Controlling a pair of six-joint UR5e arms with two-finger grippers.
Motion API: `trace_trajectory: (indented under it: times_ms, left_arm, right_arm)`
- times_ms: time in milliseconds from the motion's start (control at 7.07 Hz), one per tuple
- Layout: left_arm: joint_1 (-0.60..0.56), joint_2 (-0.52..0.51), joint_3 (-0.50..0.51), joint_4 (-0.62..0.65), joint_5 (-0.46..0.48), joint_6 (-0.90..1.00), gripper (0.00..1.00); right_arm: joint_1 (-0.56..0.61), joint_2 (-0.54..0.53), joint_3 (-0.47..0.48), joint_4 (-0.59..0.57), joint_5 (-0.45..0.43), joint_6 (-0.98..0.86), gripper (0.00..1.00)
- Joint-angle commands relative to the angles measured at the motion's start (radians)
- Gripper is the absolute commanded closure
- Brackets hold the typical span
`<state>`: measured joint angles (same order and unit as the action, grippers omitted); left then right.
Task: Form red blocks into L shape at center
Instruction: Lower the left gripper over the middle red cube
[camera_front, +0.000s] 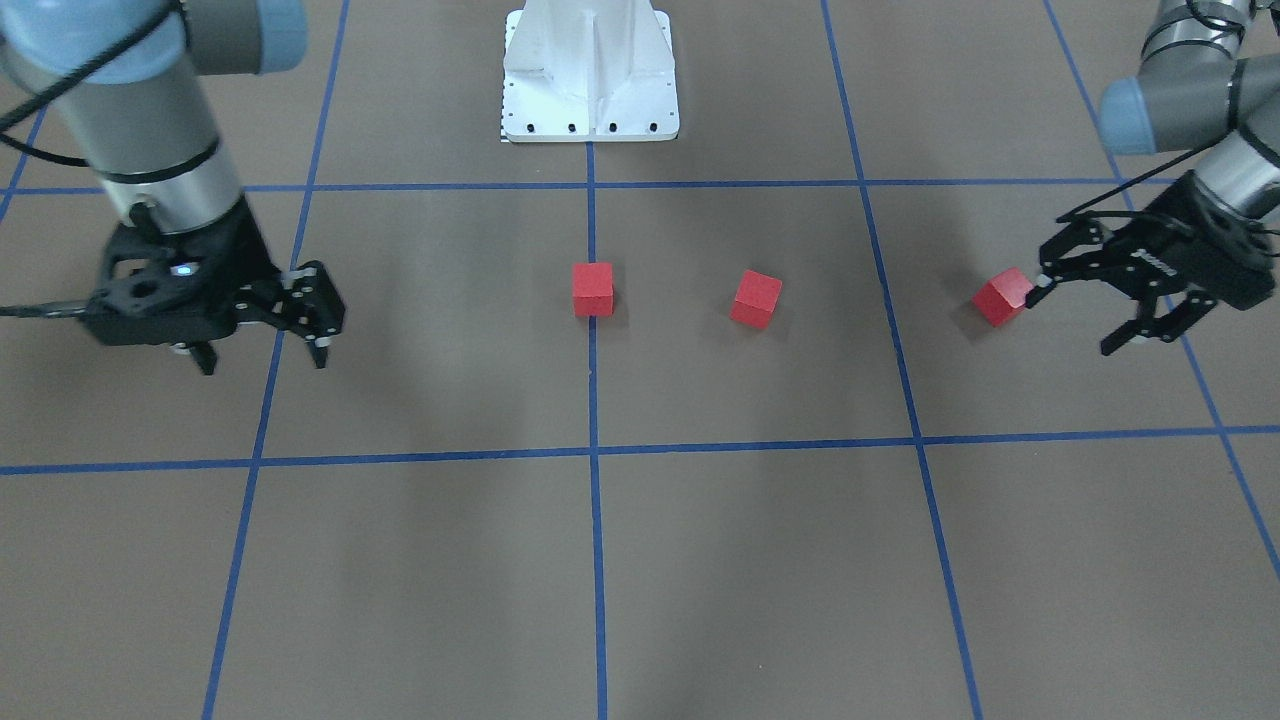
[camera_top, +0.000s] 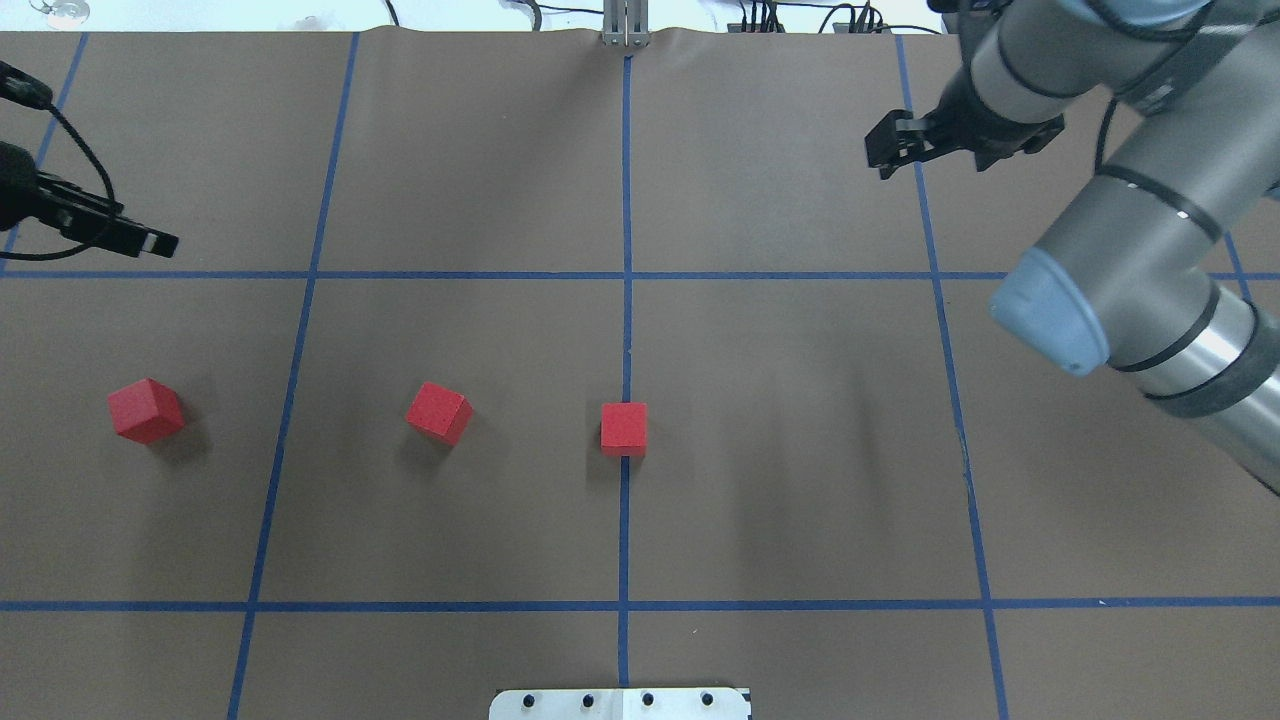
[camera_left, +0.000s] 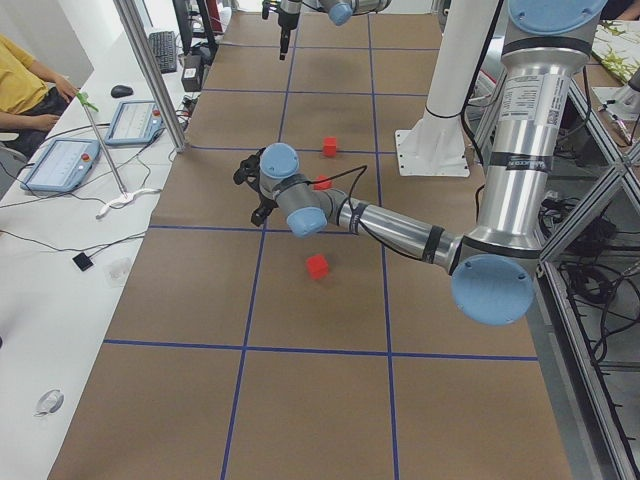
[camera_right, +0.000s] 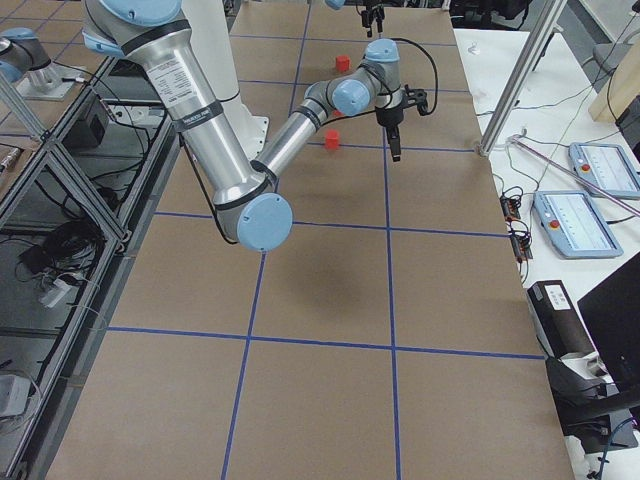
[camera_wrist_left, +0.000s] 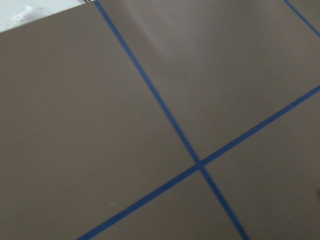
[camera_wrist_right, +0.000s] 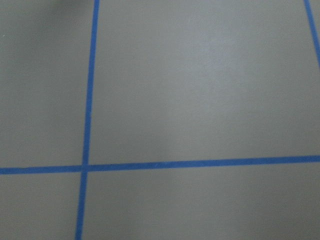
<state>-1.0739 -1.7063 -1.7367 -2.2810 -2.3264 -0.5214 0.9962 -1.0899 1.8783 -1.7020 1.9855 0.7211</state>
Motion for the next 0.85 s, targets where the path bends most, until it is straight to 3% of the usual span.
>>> trace_trajectory:
  times_ms: [0,425,708]
  left_arm:
    - [0.227,-0.056,-0.033,0.011,0.200,-0.208,0.00]
    - [0.392,-0.161,-0.035,0.152,0.349,-0.298,0.00]
    - [0.459,-0.215,-0.037,0.275,0.441,-0.298,0.00]
  right_arm:
    - [0.227,-0.152,-0.011,0.001,0.146,-0.348,0.00]
    - [0.482,-0.312,-0.103,0.001,0.271,-0.769,0.00]
    - [0.538,-0.361,-0.128,0.001,0.279,-0.865,0.00]
